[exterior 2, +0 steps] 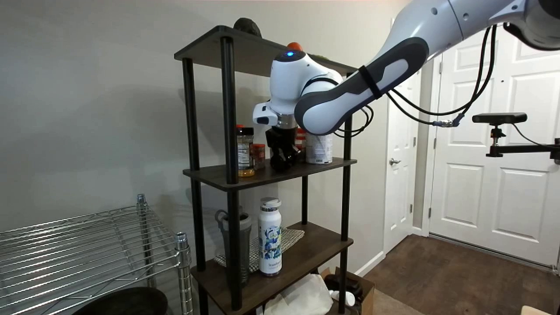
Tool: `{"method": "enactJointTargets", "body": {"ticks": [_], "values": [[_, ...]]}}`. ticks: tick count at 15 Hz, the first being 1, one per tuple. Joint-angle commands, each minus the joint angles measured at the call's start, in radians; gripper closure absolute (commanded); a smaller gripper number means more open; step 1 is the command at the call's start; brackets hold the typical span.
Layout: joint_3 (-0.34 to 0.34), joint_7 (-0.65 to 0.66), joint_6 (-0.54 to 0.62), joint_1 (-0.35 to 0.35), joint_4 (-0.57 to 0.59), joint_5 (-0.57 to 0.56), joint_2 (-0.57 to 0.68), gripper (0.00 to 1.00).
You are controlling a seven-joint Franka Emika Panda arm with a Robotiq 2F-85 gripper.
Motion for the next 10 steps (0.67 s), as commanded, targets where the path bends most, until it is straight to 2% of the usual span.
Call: {"method": "enactJointTargets", "body": {"ticks": [1,10], "values": [[0.006,0.026,0.024,-0.002,-0.009,-0.023,-0.018,0.68],[0.011,0.027,0.077,-0.006,-0.027,0.01,-0.04,0.68]]}}
